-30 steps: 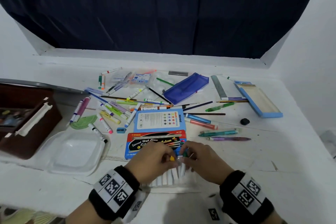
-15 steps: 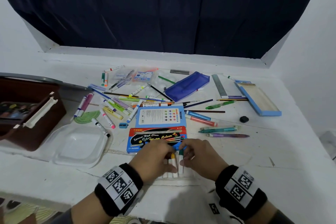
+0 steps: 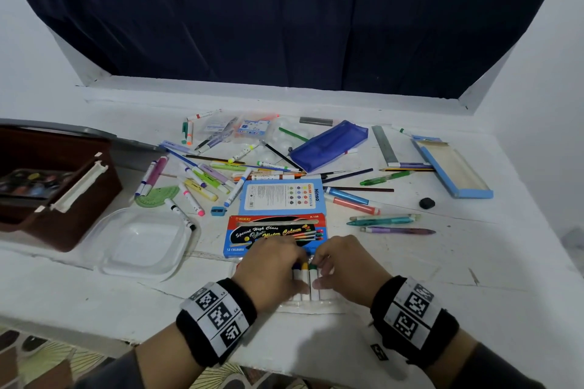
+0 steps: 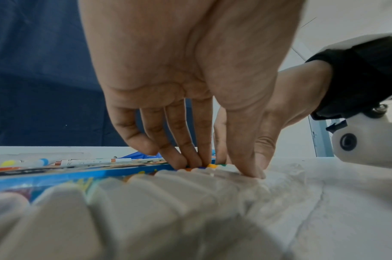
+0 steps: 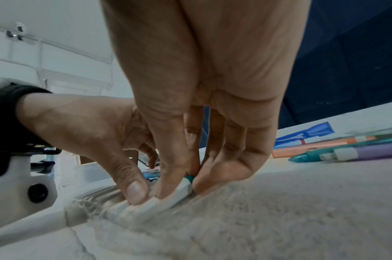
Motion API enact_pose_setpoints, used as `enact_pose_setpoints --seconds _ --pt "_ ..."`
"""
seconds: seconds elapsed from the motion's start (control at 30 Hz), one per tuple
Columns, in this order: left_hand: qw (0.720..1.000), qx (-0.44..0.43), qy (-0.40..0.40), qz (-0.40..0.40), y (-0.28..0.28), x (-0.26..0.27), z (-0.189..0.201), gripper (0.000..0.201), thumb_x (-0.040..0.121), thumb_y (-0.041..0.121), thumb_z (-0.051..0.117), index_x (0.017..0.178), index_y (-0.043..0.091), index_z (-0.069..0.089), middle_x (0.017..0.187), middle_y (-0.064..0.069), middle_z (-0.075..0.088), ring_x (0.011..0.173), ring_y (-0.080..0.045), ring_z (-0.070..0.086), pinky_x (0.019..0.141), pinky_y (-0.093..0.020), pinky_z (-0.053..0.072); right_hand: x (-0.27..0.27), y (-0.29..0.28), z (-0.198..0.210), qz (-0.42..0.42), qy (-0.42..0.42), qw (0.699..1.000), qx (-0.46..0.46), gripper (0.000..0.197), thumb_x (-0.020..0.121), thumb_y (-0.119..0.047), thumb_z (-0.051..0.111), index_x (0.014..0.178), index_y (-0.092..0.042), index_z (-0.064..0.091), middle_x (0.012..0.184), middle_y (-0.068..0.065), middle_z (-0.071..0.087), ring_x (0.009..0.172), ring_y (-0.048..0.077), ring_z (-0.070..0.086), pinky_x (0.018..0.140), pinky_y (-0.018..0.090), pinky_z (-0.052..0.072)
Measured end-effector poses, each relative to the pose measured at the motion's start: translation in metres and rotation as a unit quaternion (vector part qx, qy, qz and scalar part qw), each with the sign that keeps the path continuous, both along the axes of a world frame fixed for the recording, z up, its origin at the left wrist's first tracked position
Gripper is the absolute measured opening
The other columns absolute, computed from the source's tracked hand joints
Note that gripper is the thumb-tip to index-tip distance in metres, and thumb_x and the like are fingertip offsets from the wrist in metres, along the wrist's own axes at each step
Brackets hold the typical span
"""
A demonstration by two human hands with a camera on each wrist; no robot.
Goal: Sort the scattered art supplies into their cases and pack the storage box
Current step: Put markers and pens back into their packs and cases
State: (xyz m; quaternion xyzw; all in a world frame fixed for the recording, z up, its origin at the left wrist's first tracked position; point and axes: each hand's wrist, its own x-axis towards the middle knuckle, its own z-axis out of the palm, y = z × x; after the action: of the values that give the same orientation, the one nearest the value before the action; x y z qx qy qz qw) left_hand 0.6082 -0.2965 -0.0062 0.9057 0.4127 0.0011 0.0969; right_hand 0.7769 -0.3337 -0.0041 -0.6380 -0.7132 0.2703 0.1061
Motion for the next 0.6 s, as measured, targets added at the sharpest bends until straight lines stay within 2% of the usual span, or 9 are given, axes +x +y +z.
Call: enact_pose_setpoints --seconds 0.13,0.23,0.37,0.47,0.6 --pt "0.998 0.043 0.038 0.003 -0.002 0.002 0.001 0.04 0.08 0.058 0.069 0.108 0.03 0.069 0.104 0.005 0.063 0.102 -0.019 0.057 0.083 -0.034 0.042 -0.005 0.004 -0.001 0.003 -0.027 1.0 -0.01 0.033 0.071 -0.022 0.087 0.096 -0.017 0.066 0.092 -0.002 0.066 0.081 0.015 0.061 0.069 0.024 0.049" --pt "0.997 0.048 0.052 0.02 -0.002 0.003 0.003 0.042 0.078 0.063 0.068 0.106 0.031 0.071 0.1 0.006 0.063 0.099 -0.019 0.058 0.078 -0.034 0.038 -0.008 0.007 0.0 0.015 -0.078 0.997 -0.004 0.035 0.072 -0.027 0.086 0.097 -0.021 0.062 0.096 -0.002 0.066 0.083 0.017 0.061 0.06 0.022 0.038" --pt "0.997 0.048 0.049 0.029 -0.001 0.001 0.003 0.046 0.075 0.068 0.069 0.101 0.03 0.072 0.09 0.009 0.065 0.09 -0.015 0.06 0.074 -0.031 0.037 -0.01 0.012 0.003 0.028 -0.11 0.993 -0.005 0.04 0.07 -0.031 0.087 0.099 -0.022 0.061 0.1 -0.001 0.065 0.086 0.02 0.062 0.067 0.028 0.044" --pt "0.998 0.052 0.038 0.027 -0.003 0.0 0.003 0.044 0.076 0.066 0.069 0.103 0.03 0.071 0.088 0.009 0.067 0.088 -0.014 0.06 0.073 -0.03 0.033 -0.009 0.013 0.004 0.037 -0.119 0.992 -0.008 0.04 0.07 -0.033 0.087 0.1 -0.023 0.062 0.103 -0.001 0.064 0.088 0.019 0.062 0.068 0.028 0.043" --pt "0.998 0.05 0.031 0.031 -0.004 0.0 0.004 0.043 0.076 0.064 0.071 0.103 0.031 0.071 0.086 0.01 0.069 0.087 -0.013 0.061 0.075 -0.03 0.035 -0.009 0.013 0.006 0.049 -0.125 0.991 -0.002 0.041 0.071 -0.034 0.086 0.104 -0.022 0.066 0.104 -0.002 0.064 0.089 0.018 0.061 0.069 0.026 0.042"
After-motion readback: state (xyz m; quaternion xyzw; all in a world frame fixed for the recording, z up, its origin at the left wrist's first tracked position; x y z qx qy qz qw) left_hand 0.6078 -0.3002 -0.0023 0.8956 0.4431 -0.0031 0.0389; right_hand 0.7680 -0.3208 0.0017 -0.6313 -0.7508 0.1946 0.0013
